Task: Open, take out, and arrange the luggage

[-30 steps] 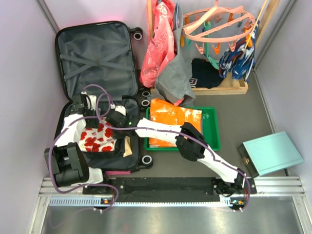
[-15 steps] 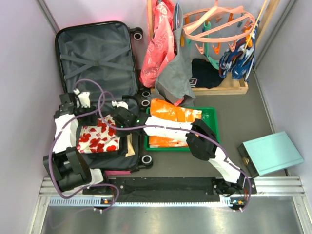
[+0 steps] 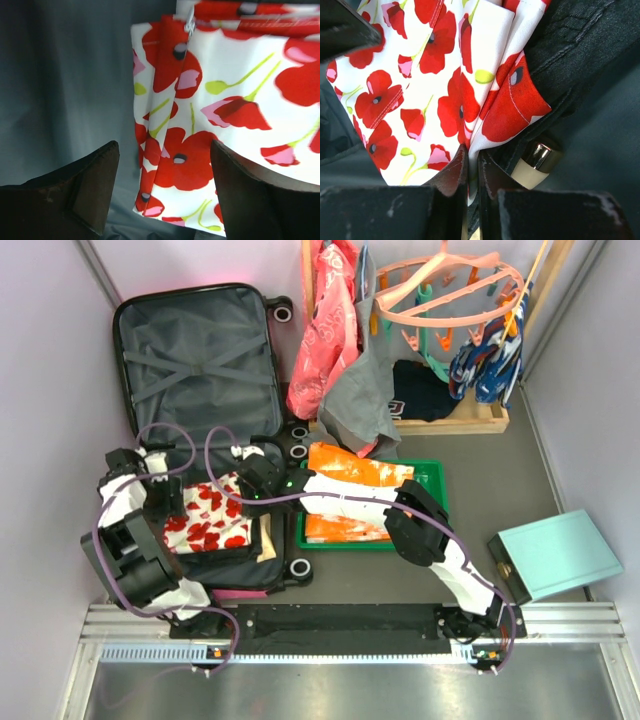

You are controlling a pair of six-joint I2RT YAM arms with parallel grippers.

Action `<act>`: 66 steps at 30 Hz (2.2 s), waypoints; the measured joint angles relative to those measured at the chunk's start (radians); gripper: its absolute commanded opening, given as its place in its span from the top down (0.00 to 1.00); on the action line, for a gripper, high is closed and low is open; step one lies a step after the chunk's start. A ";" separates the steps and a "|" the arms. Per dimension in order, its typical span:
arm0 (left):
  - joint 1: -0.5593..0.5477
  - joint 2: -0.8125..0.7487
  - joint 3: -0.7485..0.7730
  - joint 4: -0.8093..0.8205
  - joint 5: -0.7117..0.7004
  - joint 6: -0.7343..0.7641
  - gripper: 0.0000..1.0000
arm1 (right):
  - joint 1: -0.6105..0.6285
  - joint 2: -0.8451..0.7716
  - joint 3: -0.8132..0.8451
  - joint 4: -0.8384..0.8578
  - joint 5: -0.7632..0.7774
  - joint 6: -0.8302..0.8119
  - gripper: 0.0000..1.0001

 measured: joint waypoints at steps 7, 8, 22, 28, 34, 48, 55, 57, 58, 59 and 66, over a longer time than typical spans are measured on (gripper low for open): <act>0.005 0.040 -0.042 -0.002 0.018 0.039 0.29 | -0.001 0.000 0.000 0.000 -0.002 -0.003 1.00; 0.005 0.045 -0.043 -0.003 0.025 0.045 0.30 | -0.001 0.000 0.000 0.000 -0.002 -0.003 1.00; 0.005 0.098 -0.044 0.012 0.039 0.085 0.80 | -0.001 0.000 0.000 0.001 -0.002 -0.007 1.00; 0.004 0.086 -0.045 0.009 0.026 0.101 0.77 | -0.001 0.000 -0.001 0.002 -0.001 -0.015 1.00; 0.005 0.027 -0.041 0.019 -0.035 0.106 0.44 | -0.002 0.000 -0.001 0.001 0.000 -0.024 1.00; 0.024 0.255 0.100 -0.013 0.011 0.110 0.54 | -0.004 -0.006 -0.015 0.006 0.000 -0.025 1.00; 0.023 0.260 0.102 -0.044 0.084 0.113 1.00 | -0.004 -0.006 -0.015 0.007 0.000 -0.029 1.00; 0.024 0.256 0.101 -0.045 0.086 0.113 1.00 | -0.004 -0.006 -0.015 0.007 0.000 -0.030 1.00; 0.024 0.252 0.100 -0.044 0.085 0.113 1.00 | -0.004 -0.006 -0.015 0.007 0.000 -0.031 1.00; 0.024 0.245 0.097 -0.043 0.082 0.114 1.00 | -0.004 -0.006 -0.015 0.007 0.000 -0.031 1.00; 0.024 0.116 0.088 -0.060 0.075 0.117 1.00 | -0.005 -0.018 -0.017 0.000 0.017 -0.034 1.00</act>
